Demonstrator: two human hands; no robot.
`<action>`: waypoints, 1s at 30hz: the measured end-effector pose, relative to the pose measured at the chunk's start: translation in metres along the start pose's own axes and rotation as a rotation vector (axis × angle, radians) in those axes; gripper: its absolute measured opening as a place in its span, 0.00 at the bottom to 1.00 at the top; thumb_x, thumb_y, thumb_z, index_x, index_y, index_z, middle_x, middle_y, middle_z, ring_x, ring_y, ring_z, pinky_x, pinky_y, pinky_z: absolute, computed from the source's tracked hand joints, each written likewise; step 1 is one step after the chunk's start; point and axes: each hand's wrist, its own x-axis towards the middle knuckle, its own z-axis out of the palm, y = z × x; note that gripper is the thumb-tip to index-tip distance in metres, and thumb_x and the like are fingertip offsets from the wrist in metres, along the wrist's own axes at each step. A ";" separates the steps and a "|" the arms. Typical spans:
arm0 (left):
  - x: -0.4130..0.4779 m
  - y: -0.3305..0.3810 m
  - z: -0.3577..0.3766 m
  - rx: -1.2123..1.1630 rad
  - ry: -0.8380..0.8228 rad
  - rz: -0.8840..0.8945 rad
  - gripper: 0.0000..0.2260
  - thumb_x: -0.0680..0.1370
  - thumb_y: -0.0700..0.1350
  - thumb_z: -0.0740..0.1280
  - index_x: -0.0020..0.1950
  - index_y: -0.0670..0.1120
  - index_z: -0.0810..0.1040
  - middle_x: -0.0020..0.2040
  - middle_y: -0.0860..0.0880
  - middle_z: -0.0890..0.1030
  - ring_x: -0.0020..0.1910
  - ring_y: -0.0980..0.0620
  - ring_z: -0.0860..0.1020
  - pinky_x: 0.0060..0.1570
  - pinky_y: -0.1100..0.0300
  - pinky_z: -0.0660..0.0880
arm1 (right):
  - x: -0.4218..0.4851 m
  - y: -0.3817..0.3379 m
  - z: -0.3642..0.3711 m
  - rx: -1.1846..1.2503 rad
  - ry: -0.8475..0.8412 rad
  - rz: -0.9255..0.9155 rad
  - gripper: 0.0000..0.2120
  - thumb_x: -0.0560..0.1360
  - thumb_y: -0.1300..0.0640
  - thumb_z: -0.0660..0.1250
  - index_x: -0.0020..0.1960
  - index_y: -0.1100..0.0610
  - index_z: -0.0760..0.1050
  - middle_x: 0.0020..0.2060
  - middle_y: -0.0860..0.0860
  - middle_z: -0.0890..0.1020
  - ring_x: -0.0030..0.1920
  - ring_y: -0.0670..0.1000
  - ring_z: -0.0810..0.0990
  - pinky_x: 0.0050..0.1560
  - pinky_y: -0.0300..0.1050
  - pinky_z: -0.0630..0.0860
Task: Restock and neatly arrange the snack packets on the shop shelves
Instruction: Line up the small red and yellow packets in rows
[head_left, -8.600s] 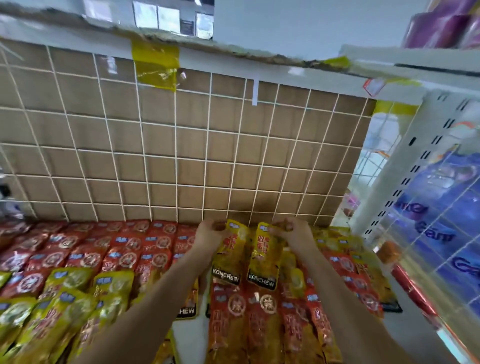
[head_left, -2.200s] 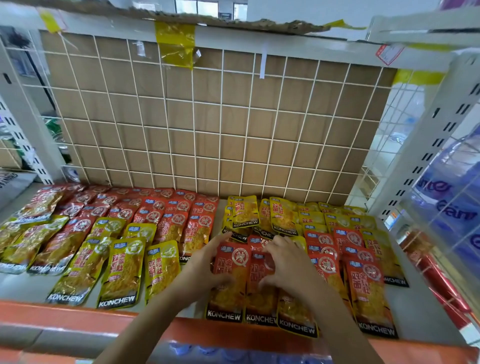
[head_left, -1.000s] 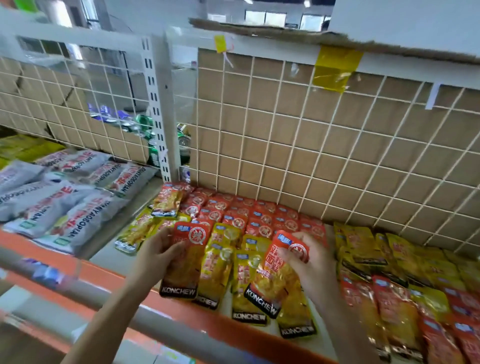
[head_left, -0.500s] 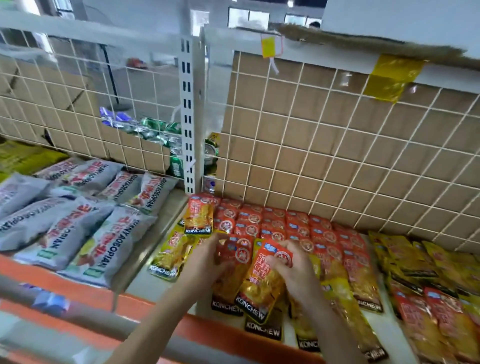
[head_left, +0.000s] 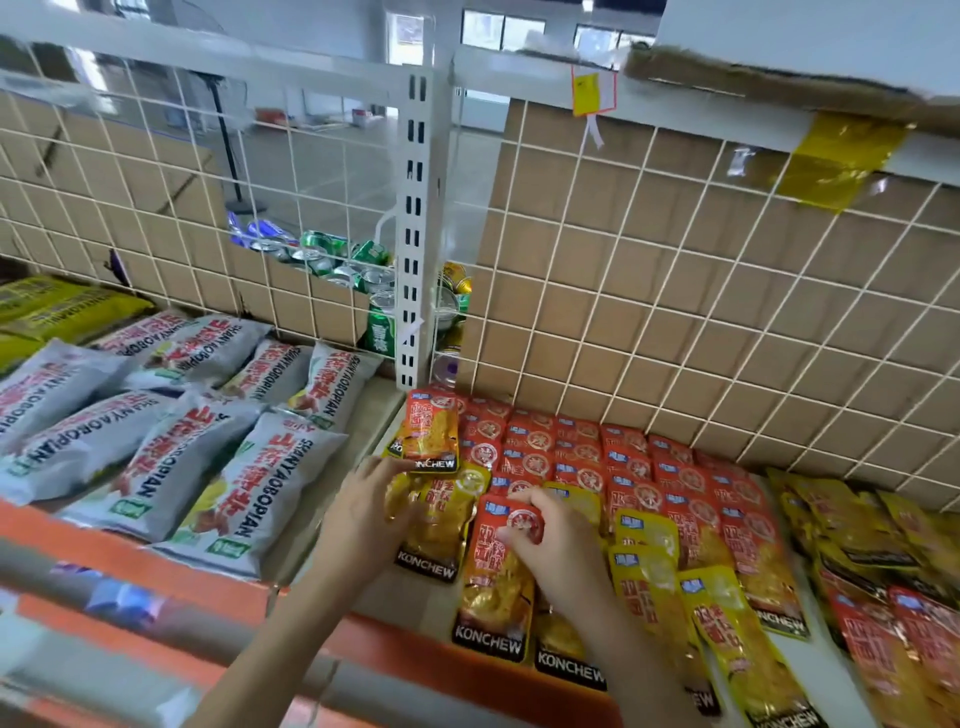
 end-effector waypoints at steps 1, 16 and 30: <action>0.000 -0.004 -0.002 0.009 0.001 -0.018 0.17 0.69 0.46 0.73 0.56 0.44 0.78 0.53 0.47 0.77 0.52 0.47 0.76 0.51 0.58 0.69 | -0.001 -0.003 0.002 -0.074 0.002 -0.029 0.17 0.74 0.49 0.67 0.61 0.50 0.73 0.58 0.44 0.76 0.59 0.45 0.73 0.55 0.36 0.69; 0.004 -0.015 0.000 0.187 -0.094 -0.145 0.28 0.71 0.55 0.71 0.67 0.46 0.69 0.63 0.47 0.74 0.61 0.45 0.69 0.58 0.54 0.65 | 0.045 -0.022 0.023 -0.454 -0.138 -0.117 0.32 0.75 0.39 0.60 0.72 0.55 0.61 0.65 0.51 0.68 0.66 0.52 0.64 0.68 0.47 0.62; 0.002 -0.014 -0.014 0.034 -0.066 -0.266 0.30 0.69 0.46 0.74 0.68 0.45 0.67 0.61 0.45 0.76 0.59 0.48 0.74 0.56 0.58 0.69 | 0.054 -0.040 0.024 -0.496 -0.143 -0.100 0.29 0.68 0.37 0.67 0.60 0.56 0.69 0.59 0.51 0.74 0.60 0.52 0.68 0.61 0.47 0.64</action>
